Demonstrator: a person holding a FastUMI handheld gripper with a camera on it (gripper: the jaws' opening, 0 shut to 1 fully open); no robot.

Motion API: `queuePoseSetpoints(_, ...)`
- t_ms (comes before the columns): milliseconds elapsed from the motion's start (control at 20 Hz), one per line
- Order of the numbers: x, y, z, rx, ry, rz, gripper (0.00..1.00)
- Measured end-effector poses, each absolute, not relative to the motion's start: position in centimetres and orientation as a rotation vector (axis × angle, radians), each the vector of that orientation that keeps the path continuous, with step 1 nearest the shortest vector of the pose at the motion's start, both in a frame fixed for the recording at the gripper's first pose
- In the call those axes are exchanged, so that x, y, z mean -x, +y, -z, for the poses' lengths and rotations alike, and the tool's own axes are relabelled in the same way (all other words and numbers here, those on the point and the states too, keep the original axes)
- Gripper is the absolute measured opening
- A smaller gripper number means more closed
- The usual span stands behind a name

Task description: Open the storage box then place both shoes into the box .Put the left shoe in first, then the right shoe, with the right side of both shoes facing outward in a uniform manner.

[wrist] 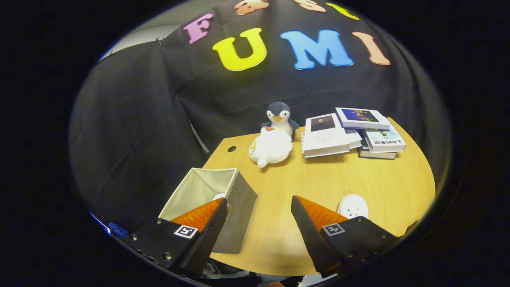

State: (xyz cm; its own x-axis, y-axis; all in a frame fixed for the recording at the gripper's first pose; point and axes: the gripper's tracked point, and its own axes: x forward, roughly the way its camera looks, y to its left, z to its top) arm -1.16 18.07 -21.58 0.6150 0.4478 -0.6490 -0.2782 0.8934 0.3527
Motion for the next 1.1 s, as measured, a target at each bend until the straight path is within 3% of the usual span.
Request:
queuePoseSetpoints(500,0.4,6.5,24.7,-0.135,0.800,-0.239,0.98)
queuePoseSetpoints(1100,3.3,-1.6,31.8,0.074,0.918,-0.141,0.98)
